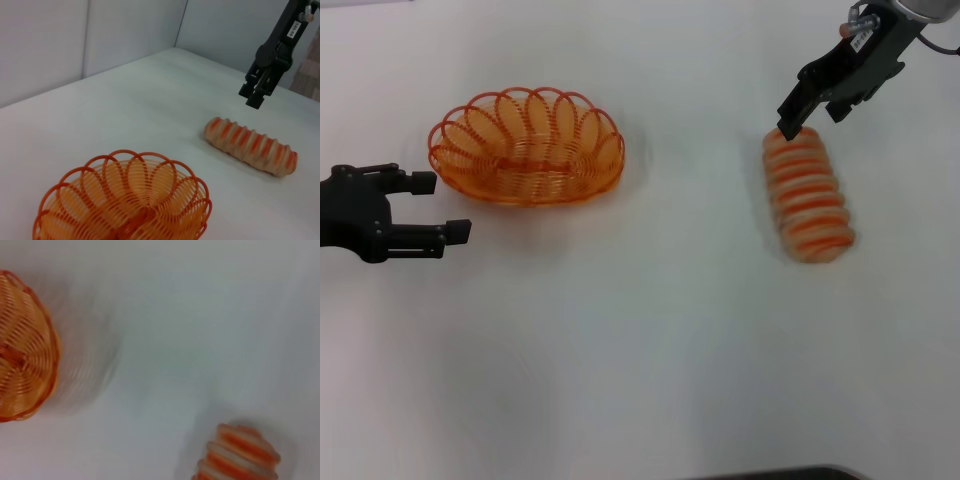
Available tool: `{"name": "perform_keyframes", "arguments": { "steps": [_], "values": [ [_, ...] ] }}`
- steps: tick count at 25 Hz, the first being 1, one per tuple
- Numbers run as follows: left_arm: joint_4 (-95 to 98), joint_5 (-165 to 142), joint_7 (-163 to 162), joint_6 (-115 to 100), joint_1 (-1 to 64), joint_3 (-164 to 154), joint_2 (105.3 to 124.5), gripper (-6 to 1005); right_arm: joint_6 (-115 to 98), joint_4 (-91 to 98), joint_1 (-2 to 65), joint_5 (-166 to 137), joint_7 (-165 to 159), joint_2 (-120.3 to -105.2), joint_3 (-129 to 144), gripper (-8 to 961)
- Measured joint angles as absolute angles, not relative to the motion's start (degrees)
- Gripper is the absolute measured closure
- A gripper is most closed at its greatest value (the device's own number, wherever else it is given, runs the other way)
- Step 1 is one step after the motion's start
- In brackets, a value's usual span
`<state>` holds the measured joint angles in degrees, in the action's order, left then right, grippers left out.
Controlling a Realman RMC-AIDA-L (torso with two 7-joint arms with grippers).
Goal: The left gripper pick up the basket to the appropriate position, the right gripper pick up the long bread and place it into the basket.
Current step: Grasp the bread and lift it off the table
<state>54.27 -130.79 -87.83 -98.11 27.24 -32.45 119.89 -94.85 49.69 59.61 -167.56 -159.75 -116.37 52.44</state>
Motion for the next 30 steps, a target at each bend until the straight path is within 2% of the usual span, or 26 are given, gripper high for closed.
{"name": "perform_keyframes", "arguments": {
  "steps": [13, 30],
  "values": [
    [54.0, -130.8, -87.9, -97.9, 27.1, -32.3, 120.05, 142, -93.2, 46.7, 58.5, -167.8, -162.7, -116.20, 54.8, 262],
    [53.2, -130.8, -88.4, -98.2, 28.0, -32.5, 119.84, 141, -85.0, 38.7, 59.8, -167.9, -165.2, -117.10, 58.8, 262]
  ]
}}
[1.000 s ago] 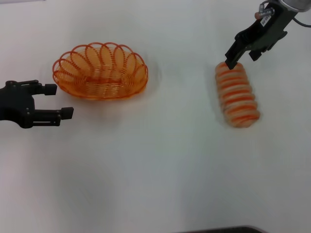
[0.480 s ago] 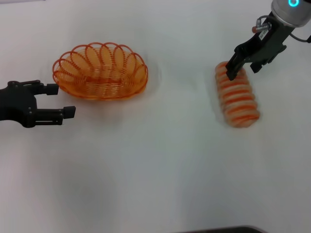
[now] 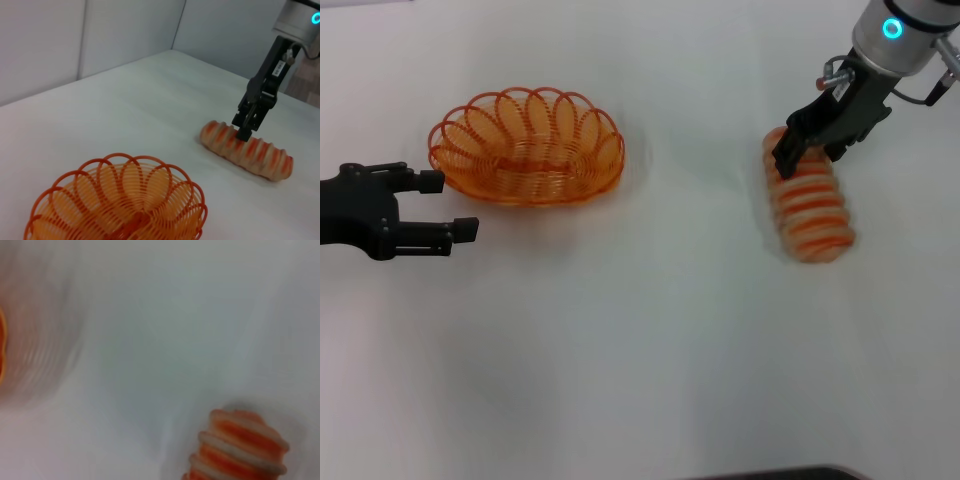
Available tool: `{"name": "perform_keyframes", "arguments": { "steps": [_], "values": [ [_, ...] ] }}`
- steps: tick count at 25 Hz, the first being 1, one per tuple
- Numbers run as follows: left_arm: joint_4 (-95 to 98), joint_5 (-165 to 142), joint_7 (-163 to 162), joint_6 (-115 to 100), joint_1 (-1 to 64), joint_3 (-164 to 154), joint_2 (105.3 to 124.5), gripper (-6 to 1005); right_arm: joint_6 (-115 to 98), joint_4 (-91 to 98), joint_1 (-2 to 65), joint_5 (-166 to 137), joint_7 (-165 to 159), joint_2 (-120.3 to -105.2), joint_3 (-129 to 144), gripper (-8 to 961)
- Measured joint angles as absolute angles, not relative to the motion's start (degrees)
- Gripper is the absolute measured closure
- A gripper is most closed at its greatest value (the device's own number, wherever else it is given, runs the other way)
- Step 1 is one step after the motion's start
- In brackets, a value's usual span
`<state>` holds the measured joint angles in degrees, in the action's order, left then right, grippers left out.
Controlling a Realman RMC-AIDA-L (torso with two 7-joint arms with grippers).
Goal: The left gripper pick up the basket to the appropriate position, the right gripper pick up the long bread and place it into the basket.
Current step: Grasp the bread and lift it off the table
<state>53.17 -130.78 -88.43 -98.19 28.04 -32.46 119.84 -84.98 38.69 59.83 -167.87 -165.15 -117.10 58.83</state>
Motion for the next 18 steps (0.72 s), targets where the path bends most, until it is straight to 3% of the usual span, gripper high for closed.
{"name": "perform_keyframes", "arguments": {
  "steps": [16, 18],
  "values": [
    [53.2, -130.8, -87.7, -97.8, 28.1, -33.4, 120.00, 141, -84.5, 36.3, 58.9, -167.9, -165.6, -118.03, 60.0, 263],
    [53.2, -130.8, -87.7, -97.7, 28.1, -33.5, 119.98, 141, -85.2, 36.9, 58.8, -167.9, -165.1, -118.04, 60.0, 314]
  ]
}}
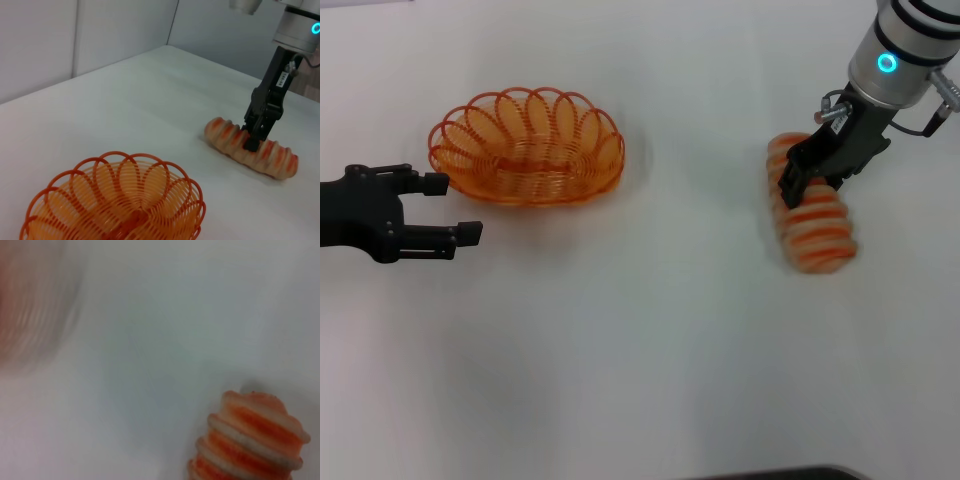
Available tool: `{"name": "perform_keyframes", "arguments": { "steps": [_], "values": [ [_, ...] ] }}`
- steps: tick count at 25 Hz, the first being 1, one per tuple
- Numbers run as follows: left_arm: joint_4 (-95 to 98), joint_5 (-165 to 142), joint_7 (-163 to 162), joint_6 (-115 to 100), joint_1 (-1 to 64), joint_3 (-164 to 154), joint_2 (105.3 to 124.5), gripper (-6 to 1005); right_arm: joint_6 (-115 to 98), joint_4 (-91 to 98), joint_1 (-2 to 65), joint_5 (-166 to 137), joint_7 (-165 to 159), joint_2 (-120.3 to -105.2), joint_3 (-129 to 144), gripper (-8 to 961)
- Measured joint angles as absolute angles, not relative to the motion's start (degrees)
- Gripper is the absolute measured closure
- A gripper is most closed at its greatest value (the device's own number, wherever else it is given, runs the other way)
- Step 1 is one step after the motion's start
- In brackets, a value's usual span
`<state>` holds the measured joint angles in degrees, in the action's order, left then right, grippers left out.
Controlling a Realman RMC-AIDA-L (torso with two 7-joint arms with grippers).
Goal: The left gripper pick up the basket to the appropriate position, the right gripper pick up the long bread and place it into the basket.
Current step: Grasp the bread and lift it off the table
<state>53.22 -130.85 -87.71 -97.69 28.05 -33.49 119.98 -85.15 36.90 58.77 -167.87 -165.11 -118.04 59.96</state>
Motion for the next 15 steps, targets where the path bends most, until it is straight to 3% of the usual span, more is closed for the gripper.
{"name": "perform_keyframes", "arguments": {
  "steps": [4, 15],
  "values": [
    [53.4, -130.7, -87.6, -97.9, 27.6, -33.5, 120.03, 142, -86.1, 38.6, 57.9, -167.8, -164.2, -118.00, 59.9, 415],
    [53.7, -130.4, -87.6, -98.1, 27.7, -33.7, 120.14, 143, -86.2, 41.6, 56.2, -167.5, -162.8, -117.82, 59.5, 495]
  ]
}}
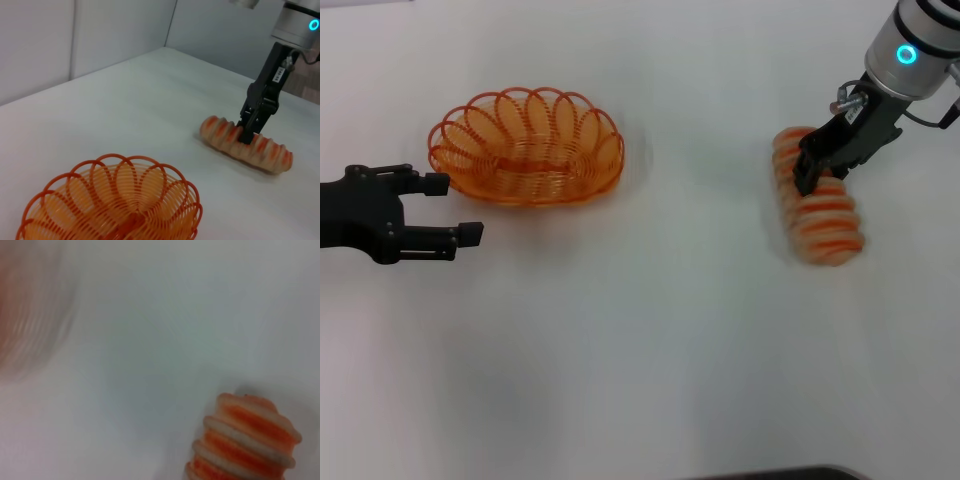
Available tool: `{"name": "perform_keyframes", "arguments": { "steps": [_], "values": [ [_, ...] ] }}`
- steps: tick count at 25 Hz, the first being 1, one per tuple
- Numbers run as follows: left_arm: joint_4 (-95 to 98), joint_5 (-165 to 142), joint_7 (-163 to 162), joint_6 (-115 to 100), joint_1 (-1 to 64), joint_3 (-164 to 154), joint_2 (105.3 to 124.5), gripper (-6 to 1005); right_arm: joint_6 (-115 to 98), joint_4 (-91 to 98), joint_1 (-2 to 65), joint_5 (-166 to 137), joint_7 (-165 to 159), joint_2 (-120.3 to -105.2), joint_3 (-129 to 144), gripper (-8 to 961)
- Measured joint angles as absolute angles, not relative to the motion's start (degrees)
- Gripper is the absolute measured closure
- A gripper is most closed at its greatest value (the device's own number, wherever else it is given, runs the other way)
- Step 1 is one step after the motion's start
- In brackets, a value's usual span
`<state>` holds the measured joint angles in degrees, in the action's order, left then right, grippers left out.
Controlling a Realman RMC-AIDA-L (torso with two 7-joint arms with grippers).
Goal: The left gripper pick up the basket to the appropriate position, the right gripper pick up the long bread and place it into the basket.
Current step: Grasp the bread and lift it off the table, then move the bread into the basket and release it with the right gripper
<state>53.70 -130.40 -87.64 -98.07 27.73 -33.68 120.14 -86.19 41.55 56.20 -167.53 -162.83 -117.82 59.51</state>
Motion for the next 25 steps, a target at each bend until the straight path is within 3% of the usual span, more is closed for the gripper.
{"name": "perform_keyframes", "arguments": {
  "steps": [25],
  "values": [
    [54.7, -130.2, -87.9, -100.1, 27.4, -33.2, 120.09, 142, -83.7, 46.5, 54.9, -165.0, -160.1, -118.51, 59.3, 710]
  ]
}}
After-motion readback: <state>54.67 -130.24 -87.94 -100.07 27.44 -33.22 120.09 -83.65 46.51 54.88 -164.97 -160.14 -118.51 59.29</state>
